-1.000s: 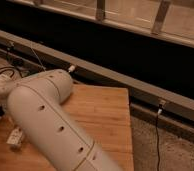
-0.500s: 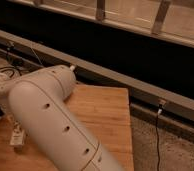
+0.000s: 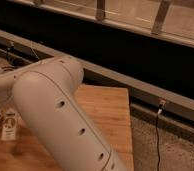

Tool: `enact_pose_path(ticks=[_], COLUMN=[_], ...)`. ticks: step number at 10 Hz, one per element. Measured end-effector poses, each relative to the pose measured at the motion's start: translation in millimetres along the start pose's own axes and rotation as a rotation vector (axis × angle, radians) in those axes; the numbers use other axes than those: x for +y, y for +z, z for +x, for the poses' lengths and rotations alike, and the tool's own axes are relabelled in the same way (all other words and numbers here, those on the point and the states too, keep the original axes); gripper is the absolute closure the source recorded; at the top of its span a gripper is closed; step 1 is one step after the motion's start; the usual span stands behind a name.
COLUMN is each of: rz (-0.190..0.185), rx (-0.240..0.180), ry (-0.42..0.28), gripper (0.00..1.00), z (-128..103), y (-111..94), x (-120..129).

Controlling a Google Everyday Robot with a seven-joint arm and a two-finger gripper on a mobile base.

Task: Place the bottle in the ceramic bowl

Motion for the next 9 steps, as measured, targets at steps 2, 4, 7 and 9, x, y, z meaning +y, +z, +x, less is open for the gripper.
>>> enact_pose_path(ticks=[2, 4, 7, 9], rz=[0.0, -0.003, -0.008, -0.007], rx=[-0.118, -0.21, -0.23, -0.231], ry=[-0.048, -0.08, -0.083, -0.08], gripper=[1.0, 1.0, 1.0, 1.0], z=[-12.6, -35.0, -43.3, -44.2], y=[-43.6, -90.2, -103.1, -103.3], x=[12.2, 16.3, 12.9, 10.1])
